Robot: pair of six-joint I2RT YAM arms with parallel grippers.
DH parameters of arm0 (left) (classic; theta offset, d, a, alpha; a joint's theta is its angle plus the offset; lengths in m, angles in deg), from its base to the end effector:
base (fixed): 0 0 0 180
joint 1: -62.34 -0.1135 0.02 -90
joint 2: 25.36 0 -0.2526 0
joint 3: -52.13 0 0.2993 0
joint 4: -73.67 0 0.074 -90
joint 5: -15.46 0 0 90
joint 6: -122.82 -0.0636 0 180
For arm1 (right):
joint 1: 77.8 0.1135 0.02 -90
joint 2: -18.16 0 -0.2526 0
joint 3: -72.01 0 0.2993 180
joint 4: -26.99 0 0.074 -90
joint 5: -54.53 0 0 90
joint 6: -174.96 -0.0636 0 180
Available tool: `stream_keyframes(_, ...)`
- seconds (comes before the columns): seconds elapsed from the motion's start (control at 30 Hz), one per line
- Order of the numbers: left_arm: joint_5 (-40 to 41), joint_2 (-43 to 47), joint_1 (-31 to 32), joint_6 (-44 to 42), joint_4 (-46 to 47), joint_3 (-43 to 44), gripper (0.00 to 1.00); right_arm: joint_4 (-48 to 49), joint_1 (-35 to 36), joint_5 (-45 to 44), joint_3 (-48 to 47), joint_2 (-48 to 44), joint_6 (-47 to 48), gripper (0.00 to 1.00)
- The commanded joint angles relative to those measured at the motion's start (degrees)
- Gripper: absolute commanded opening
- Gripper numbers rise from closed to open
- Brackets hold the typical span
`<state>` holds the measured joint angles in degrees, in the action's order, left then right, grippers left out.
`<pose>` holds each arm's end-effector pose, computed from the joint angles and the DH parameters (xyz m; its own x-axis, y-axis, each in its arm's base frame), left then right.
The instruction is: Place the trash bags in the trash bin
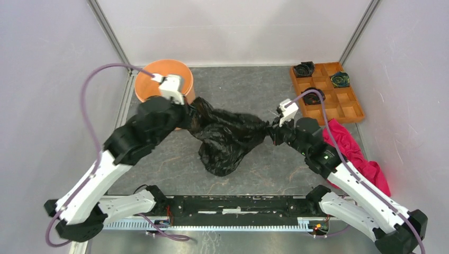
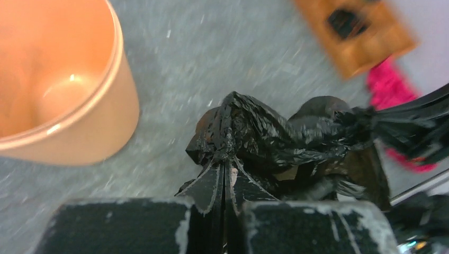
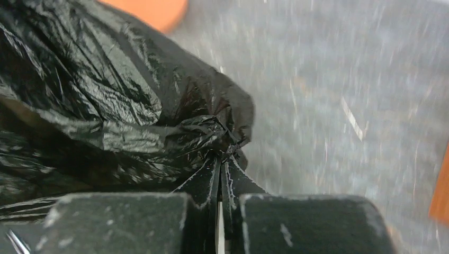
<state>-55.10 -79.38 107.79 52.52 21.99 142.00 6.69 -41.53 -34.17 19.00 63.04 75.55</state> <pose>0.1856 -0.1584 0.4567 -0.3310 -0.1169 -0.9364 0.3567 0.9032 -0.2388 0.2183 0.1620 0.3051 -0.2673 0.0066 -0.9636 -0.5733 0.8026 0.1645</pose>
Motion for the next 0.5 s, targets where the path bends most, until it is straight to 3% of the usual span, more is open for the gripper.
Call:
stream_keyframes(0.0, 1.92, -3.62, 0.10, -4.85, -6.79, 0.95, 0.02, -3.61, 0.02, -3.07, -3.09, -0.68, 2.60, 0.05)
stream_keyframes(0.13, -2.75, -5.94, 0.08, -9.24, -5.21, 10.30, 0.02, -10.12, -0.02, -10.15, -9.56, 1.72, 8.94, 0.06)
stream_keyframes(0.27, -15.77, -8.29, 0.08, -10.22, -0.91, 12.63, 0.02, -11.97, 0.03, -4.78, -4.64, 0.90, 8.93, 0.09)
stream_keyframes(0.4, -25.06, -11.34, 0.08, -11.17, 0.36, 13.78, 0.02, -15.96, -0.05, -3.01, -5.86, -1.23, 11.51, 0.24)
stream_keyframes(0.47, -27.49, -12.72, 0.08, -12.51, -0.68, 15.18, 0.02, -19.75, 0.02, -3.96, -10.41, -1.63, 13.91, 0.43)
